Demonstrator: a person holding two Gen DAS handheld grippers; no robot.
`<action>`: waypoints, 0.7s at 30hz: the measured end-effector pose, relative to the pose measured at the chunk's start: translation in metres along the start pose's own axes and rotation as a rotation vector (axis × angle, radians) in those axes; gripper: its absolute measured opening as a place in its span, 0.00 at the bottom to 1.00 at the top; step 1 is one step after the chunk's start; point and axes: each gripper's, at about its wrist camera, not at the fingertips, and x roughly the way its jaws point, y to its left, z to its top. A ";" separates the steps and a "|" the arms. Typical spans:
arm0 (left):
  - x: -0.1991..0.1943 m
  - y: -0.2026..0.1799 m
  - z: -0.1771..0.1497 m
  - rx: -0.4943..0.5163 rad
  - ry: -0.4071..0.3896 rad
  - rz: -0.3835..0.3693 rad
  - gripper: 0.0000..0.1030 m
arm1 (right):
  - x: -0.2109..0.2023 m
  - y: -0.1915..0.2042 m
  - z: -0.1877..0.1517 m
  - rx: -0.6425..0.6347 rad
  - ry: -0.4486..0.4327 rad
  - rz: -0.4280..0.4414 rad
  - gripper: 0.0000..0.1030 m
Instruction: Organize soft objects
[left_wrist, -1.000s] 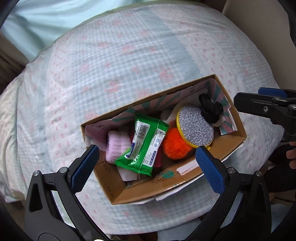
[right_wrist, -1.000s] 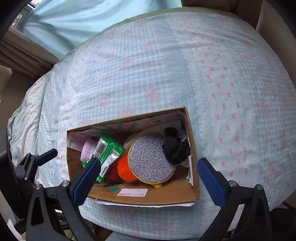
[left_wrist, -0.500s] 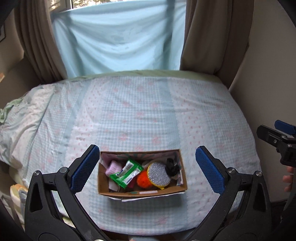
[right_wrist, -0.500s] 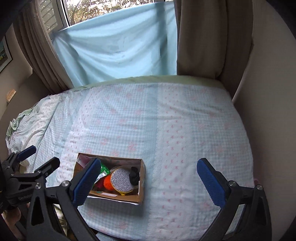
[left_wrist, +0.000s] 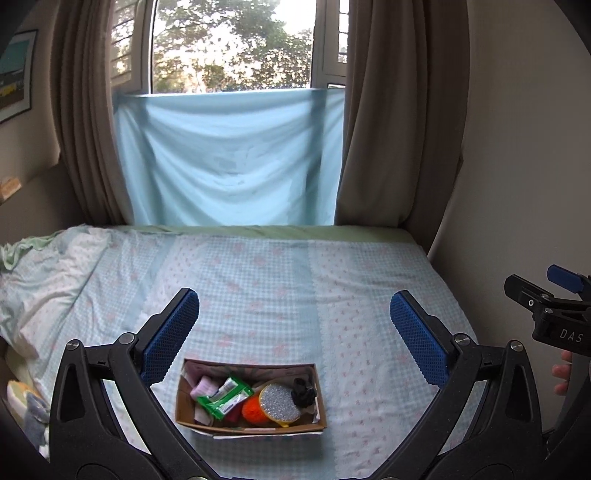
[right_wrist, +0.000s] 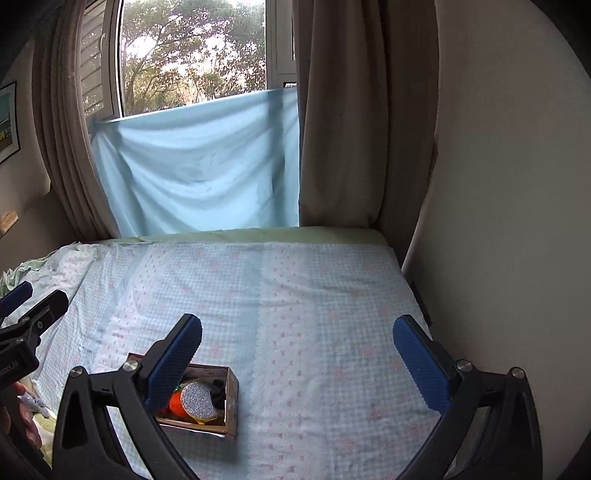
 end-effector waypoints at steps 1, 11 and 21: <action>-0.002 -0.003 0.000 0.007 -0.008 0.002 1.00 | -0.004 -0.004 0.000 0.003 -0.013 -0.007 1.00; -0.012 -0.010 0.000 0.016 -0.044 0.000 1.00 | -0.017 -0.011 -0.001 0.000 -0.064 -0.033 1.00; -0.009 -0.007 0.001 0.016 -0.035 0.003 1.00 | -0.016 -0.011 -0.002 0.004 -0.073 -0.027 1.00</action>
